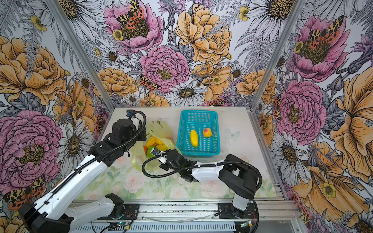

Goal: Untie the knot of the plastic bag and take out the fruit
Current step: 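Move the open right gripper back into the bag mouth above the fruit, then grasp the green bell pepper inside the bag with the right gripper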

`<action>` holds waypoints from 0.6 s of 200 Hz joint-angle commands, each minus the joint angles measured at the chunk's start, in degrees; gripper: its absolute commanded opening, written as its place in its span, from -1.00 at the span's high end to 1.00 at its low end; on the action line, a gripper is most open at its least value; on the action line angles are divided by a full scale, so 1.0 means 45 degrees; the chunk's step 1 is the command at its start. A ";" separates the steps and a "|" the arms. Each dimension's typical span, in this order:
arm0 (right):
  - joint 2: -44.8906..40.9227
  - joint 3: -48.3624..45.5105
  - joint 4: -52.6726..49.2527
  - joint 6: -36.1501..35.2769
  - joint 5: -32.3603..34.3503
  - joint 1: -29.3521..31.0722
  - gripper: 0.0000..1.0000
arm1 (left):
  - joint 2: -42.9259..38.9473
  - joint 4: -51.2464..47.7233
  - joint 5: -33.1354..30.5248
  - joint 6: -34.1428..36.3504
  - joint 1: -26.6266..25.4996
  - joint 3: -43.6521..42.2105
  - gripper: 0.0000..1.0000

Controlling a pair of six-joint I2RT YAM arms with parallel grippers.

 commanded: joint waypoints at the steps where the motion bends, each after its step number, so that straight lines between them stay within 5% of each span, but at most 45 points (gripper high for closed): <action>1: 0.0559 0.0608 0.0223 0.0300 0.0325 -0.0136 0.67 | -0.0227 0.0286 0.0255 0.0171 -0.0118 0.0035 1.00; 25: 0.1201 0.1227 -0.0089 0.0574 0.0035 -0.0238 0.56 | -0.0268 0.0286 0.0264 0.0171 -0.0140 0.0019 1.00; 84: 0.3450 0.3448 -0.1246 0.1113 -0.0051 -0.0414 -0.12 | -0.0304 0.0277 0.0275 0.0164 -0.0129 -0.0004 1.00; 120: 0.4758 0.4991 -0.2435 0.1509 0.0165 -0.0698 -0.22 | -0.0327 0.0284 0.0270 0.0171 -0.0159 0.0002 1.00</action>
